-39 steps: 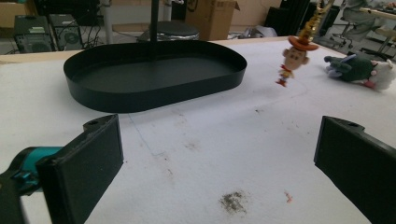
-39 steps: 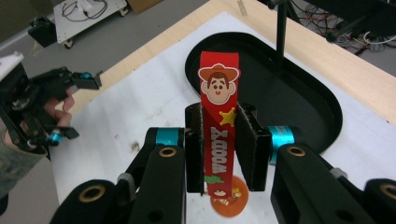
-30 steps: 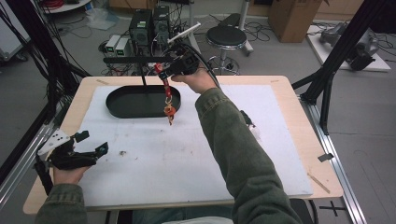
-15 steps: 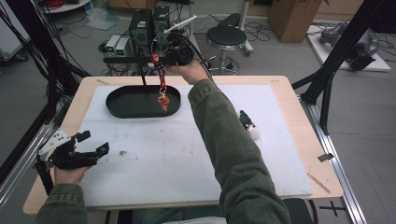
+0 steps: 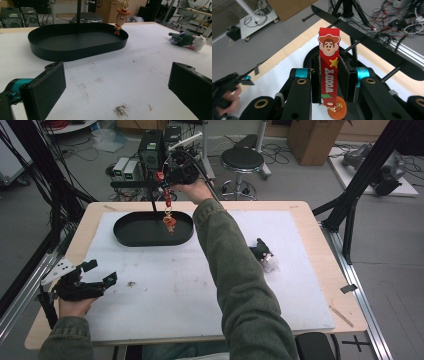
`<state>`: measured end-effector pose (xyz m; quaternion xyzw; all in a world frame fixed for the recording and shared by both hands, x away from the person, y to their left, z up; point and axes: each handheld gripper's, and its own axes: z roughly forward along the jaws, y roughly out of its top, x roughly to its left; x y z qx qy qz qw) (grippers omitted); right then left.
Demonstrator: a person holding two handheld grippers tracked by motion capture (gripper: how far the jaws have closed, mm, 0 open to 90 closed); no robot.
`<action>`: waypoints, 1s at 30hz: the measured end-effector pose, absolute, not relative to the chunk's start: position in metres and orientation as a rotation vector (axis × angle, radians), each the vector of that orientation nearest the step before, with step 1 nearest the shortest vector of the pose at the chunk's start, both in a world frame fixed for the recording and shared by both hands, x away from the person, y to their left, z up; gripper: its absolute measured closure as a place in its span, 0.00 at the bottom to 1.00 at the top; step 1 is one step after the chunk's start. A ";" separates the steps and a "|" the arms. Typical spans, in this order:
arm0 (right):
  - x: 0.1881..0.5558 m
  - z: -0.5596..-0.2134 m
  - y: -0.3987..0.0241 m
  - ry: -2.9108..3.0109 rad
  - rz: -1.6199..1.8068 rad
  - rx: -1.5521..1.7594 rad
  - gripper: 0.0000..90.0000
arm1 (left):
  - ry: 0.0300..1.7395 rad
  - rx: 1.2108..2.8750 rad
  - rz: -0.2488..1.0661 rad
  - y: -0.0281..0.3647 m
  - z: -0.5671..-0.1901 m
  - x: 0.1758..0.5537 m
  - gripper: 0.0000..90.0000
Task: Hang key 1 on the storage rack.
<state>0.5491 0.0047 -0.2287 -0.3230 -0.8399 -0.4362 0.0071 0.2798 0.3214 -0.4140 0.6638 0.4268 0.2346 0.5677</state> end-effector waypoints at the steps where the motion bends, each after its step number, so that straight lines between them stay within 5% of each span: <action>1: 0.551 -0.231 0.005 -2.625 -1.369 -1.022 0.83 | 1.003 1.561 0.552 0.321 -0.414 0.280 0.02; 30: 0.584 -0.232 0.018 -2.400 -1.585 -1.269 0.83 | 1.008 1.529 0.543 0.323 -0.415 0.284 0.02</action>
